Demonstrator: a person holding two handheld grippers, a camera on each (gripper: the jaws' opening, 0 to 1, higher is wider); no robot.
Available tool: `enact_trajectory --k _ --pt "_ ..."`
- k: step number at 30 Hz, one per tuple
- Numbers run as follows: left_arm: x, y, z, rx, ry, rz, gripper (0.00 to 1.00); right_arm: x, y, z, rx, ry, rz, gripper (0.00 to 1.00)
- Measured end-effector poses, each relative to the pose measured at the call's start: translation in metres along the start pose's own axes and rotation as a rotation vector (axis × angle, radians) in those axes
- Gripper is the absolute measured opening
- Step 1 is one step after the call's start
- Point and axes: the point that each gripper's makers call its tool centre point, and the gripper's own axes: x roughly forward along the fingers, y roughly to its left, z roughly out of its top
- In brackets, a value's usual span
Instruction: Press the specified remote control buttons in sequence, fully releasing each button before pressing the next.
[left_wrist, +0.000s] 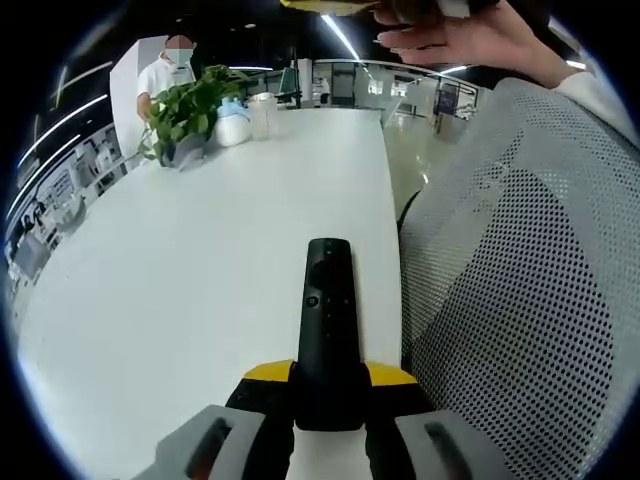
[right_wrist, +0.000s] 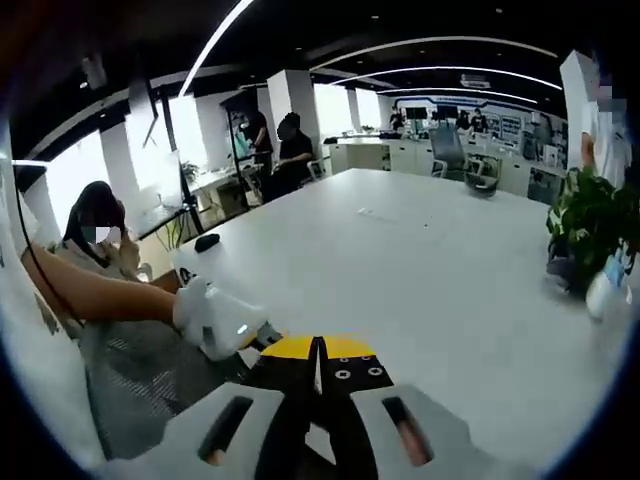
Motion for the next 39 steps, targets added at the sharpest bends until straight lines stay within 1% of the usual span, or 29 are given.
enact_trajectory --k 2,3,4,6,7,9,10,11,12,14,18,19,22,24,27,29,31,32,33,34,37,39 --pt "0.0 0.0 0.0 0.0 0.001 0.001 0.25 -0.006 -0.007 0.006 -0.033 -0.04 -0.05 0.0" --pt "0.0 0.0 0.0 0.001 0.002 0.0 0.25 -0.009 -0.009 0.008 -0.041 -0.057 -0.065 0.01" --pt "0.0 0.0 0.0 0.002 0.003 0.0 0.25 -0.012 -0.009 0.01 -0.041 -0.083 -0.062 0.03" --pt "0.0 0.0 0.0 0.002 0.004 -0.001 0.25 -0.015 -0.006 0.017 0.013 -0.156 -0.034 0.07" --pt "0.0 0.0 0.0 0.001 0.005 0.0 0.25 -0.018 -0.005 0.02 0.058 -0.192 -0.027 0.11" --pt "0.0 0.0 0.0 0.005 0.009 0.0 0.25 -0.022 -0.009 0.022 0.083 -0.222 -0.041 0.2" --pt "0.0 0.0 0.0 0.003 0.009 0.001 0.25 -0.024 -0.012 0.023 0.073 -0.227 -0.061 0.25" --pt "0.0 0.0 0.0 0.002 0.009 0.001 0.25 -0.027 -0.019 0.024 0.047 -0.232 -0.109 0.28" --pt "0.0 0.0 0.0 0.0 0.007 0.002 0.25 -0.03 -0.022 0.027 0.024 -0.248 -0.131 0.31" --pt "0.0 0.0 0.0 -0.002 0.005 0.003 0.25 -0.034 -0.026 0.033 -0.012 -0.286 -0.166 0.4" --pt "0.0 0.0 0.0 -0.004 0.005 0.003 0.25 -0.038 -0.029 0.031 -0.048 -0.278 -0.21 0.6" --pt "0.0 0.0 0.0 -0.004 0.005 0.003 0.25 -0.039 -0.03 0.031 -0.048 -0.285 -0.217 0.66" --pt "0.0 0.0 0.0 -0.003 0.006 0.003 0.25 -0.04 -0.033 0.031 -0.056 -0.311 -0.25 0.8" --pt "0.0 0.0 0.0 -0.002 0.007 0.003 0.25 -0.038 -0.039 0.029 -0.073 -0.315 -0.28 0.86" --pt "0.0 0.0 0.0 -0.002 0.007 0.004 0.25 -0.038 -0.046 0.027 -0.126 -0.285 -0.328 0.89" --pt "0.0 0.0 0.0 -0.003 0.009 0.005 0.25 -0.04 -0.043 0.03 -0.137 -0.307 -0.332 0.91" --pt "0.0 0.0 0.0 -0.003 0.01 0.006 0.25 -0.041 -0.045 0.03 -0.151 -0.305 -0.356 0.96" --pt "0.0 0.0 0.0 -0.004 0.01 0.006 0.25 -0.04 -0.05 0.021 -0.154 -0.241 -0.385 0.98" --pt "0.0 0.0 0.0 -0.005 0.011 0.006 0.25 -0.039 -0.052 0.015 -0.15 -0.199 -0.392 0.99" --pt "0.0 0.0 0.0 -0.005 0.011 0.007 0.25 -0.038 -0.055 0.012 -0.148 -0.181 -0.406 1.0" --pt "0.0 0.0 0.0 -0.01 0.014 0.01 0.25 -0.043 -0.06 0.013 -0.12 -0.2 -0.426 1.0" --pt "0.0 0.0 0.0 -0.011 0.014 0.011 0.25 -0.046 -0.065 0.012 -0.059 -0.206 -0.438 1.0"
